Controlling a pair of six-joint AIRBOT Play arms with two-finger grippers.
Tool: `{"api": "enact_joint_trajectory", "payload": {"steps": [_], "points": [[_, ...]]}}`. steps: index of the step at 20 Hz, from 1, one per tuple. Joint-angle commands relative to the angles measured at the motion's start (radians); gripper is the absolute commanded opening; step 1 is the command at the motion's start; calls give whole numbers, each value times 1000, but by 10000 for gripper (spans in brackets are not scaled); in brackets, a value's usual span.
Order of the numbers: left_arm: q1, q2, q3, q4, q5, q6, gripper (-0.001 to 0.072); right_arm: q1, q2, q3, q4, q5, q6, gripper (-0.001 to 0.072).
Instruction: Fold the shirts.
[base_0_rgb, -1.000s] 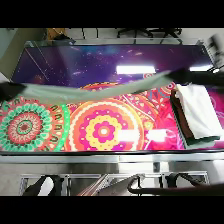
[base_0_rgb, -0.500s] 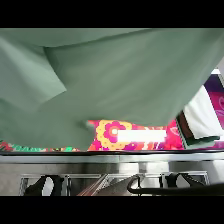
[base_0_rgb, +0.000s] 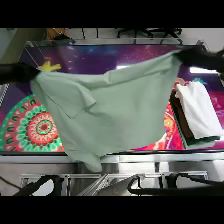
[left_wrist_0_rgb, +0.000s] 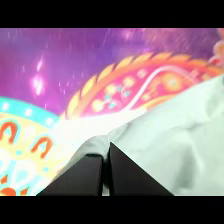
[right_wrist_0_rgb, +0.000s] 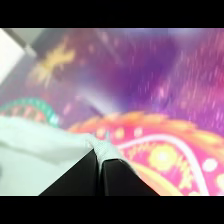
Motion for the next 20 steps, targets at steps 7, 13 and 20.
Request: {"api": "enact_joint_trajectory", "payload": {"steps": [7, 13, 20], "points": [[-36, -613, 178, 112, 182, -111, 16, 56, -478, 9, 62, -297, -30, 14], [-43, -660, 409, 276, -44, -253, 15, 34, -502, 58, -11, -287, -28, 14], [-102, -654, 332, 426, -219, -349, 16, 34, -502, 57, -188, -212, 28, 14]]}}
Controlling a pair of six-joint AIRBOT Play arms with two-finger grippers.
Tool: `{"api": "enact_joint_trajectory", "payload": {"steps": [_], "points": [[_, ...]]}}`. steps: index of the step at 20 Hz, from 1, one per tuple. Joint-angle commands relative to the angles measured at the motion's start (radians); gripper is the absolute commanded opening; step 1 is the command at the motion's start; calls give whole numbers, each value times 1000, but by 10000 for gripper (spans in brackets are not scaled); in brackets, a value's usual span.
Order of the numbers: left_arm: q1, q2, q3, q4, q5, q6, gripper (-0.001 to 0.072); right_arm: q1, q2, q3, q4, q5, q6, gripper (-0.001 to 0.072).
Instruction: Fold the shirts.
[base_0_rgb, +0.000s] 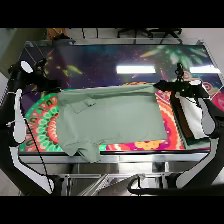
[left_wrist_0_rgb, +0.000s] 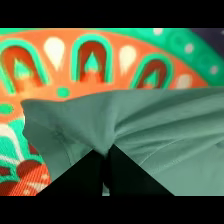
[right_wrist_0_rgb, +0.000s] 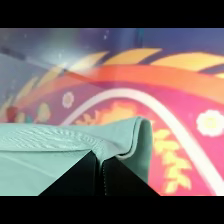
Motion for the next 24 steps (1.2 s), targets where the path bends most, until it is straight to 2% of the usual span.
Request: {"api": "enact_joint_trajectory", "payload": {"steps": [1, 4, 9, 10, 11, 12, 13, 14, 17, 19, 22, 24], "points": [[-25, -1, -63, 58, -70, -51, 16, 0, -2, 2, -130, 27, 51, 14], [-32, -2, -133, 62, -81, -71, 16, 0, -2, 2, -163, 31, 60, 14], [-26, -2, -144, 59, -18, -72, 19, 2, -9, 2, -163, 32, 59, 16], [-26, -2, -137, 58, -18, -72, 21, 5, -8, 2, -162, 40, 59, 60], [-26, -2, -117, 58, -26, -72, 22, 10, -4, 2, -162, 48, 59, 240], [-26, -2, -88, 58, -50, -72, 218, 10, 8, 2, -163, 59, 59, 332], [-25, -1, -48, 59, -93, -73, 627, 7, 28, 2, -164, 73, 59, 333], [-25, -1, 0, 60, -153, -76, 703, -2, 59, 2, -173, 89, 60, 333], [-23, 26, 87, 66, -304, -78, 703, -57, 169, 1, -275, 182, 174, 373], [-17, 101, 11, 66, -316, -92, 702, -100, 219, -20, -328, 280, 224, 369], [-17, 287, -283, 68, -321, -92, 702, -169, 272, -134, -331, 392, 208, 365], [-17, 452, -561, 65, -282, -99, 702, -204, 304, -232, -330, 401, 195, 365]]}}
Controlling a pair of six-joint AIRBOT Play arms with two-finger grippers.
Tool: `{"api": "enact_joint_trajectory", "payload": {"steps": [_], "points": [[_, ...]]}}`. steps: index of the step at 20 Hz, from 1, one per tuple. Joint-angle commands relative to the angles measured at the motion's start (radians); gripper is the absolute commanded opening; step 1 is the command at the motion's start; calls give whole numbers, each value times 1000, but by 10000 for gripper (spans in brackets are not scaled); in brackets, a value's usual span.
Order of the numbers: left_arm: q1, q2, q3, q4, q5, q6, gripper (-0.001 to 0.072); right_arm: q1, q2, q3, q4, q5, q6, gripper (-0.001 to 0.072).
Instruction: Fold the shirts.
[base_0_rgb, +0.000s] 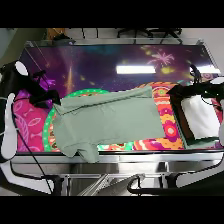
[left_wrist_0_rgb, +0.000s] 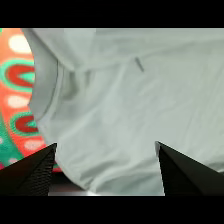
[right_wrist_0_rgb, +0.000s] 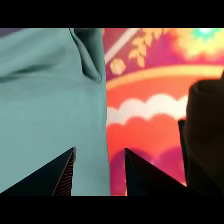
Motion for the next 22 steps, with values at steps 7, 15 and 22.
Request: {"api": "enact_joint_trajectory", "payload": {"steps": [7, 15, 22], "points": [[36, 821, -1149, -252, 255, -91, 702, -69, 69, -241, -17, 84, -8, 504], [127, 1064, -1491, -505, 605, -91, 701, -65, 69, -241, 9, 74, -9, 503], [204, 1016, -1432, -503, 747, -48, 396, -62, 69, -242, 9, 83, -3, 503]]}}
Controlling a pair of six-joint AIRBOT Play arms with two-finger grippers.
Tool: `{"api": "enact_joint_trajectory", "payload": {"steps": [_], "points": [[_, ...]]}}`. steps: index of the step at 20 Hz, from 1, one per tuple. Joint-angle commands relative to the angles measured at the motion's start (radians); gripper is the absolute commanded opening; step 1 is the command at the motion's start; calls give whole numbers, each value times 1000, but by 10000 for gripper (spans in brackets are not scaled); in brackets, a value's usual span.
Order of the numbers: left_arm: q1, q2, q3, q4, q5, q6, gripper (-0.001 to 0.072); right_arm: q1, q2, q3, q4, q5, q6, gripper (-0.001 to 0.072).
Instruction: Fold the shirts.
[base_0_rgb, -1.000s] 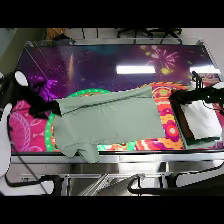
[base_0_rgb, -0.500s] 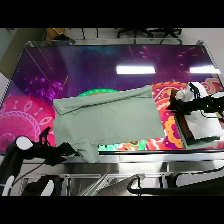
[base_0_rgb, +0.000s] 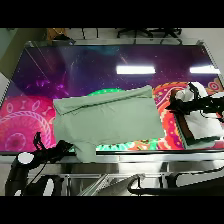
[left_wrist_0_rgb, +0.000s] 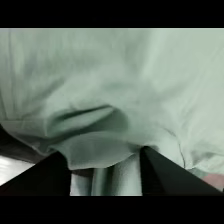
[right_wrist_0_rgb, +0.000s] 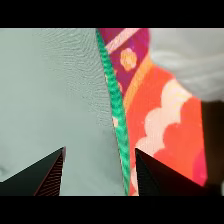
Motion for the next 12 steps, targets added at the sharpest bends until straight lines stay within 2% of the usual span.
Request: {"api": "enact_joint_trajectory", "payload": {"steps": [1, 4, 5, 6, 12], "points": [[23, -71, 52, -16, 50, 66, 349, 1, 1, -7, 1, 19, 13, 503], [23, -193, 175, -16, -30, 137, 346, -1, 2, -57, -2, 50, 27, 501], [23, -232, 214, -15, -67, 160, 232, -1, 3, -86, -3, 54, 32, 501], [23, -273, 253, -16, -102, 189, 56, -1, 3, -114, -3, 57, 34, 500], [23, -446, 376, -16, -234, 261, 48, 0, 3, -243, -69, 68, 41, 480]]}}
